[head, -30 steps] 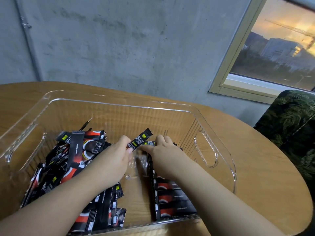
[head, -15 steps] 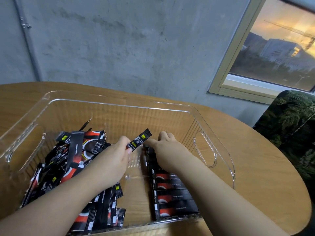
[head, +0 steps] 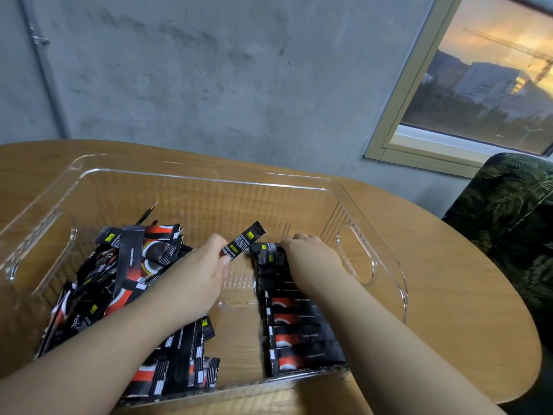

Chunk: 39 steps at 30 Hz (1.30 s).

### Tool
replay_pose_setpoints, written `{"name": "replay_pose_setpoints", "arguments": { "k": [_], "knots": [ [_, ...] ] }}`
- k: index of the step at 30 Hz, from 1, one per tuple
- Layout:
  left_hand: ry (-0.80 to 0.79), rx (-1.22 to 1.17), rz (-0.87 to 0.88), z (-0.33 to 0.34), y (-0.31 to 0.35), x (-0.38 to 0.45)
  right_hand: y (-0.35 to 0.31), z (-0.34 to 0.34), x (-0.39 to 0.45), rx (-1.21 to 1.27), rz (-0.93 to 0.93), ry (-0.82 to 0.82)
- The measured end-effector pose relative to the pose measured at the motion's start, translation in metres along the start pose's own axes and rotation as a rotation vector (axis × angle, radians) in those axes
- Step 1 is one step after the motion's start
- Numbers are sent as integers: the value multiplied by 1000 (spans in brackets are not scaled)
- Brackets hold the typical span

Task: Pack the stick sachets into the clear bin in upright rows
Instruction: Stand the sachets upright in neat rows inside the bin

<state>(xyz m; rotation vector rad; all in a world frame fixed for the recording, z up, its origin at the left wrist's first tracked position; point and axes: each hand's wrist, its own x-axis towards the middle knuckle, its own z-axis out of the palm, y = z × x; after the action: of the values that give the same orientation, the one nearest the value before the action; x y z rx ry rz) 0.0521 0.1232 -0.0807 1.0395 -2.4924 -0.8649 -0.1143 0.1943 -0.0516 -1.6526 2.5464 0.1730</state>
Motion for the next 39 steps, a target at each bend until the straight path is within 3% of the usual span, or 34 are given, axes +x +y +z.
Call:
{"name": "replay_pose_setpoints", "arguments": {
  "k": [8,21,29,39],
  "knots": [
    [8,-4,5,-1,1,-1,-1,-2,-2,98,79,185],
    [3,-5,-7,-1,0,0,-4,3,1,-7,67,159],
    [35,-28,-20,0,-1,2,-13,1,4,-14,-224,35],
    [29,-18,-29,0,-1,2,-16,10,15,-156,-247,18]
  ]
}}
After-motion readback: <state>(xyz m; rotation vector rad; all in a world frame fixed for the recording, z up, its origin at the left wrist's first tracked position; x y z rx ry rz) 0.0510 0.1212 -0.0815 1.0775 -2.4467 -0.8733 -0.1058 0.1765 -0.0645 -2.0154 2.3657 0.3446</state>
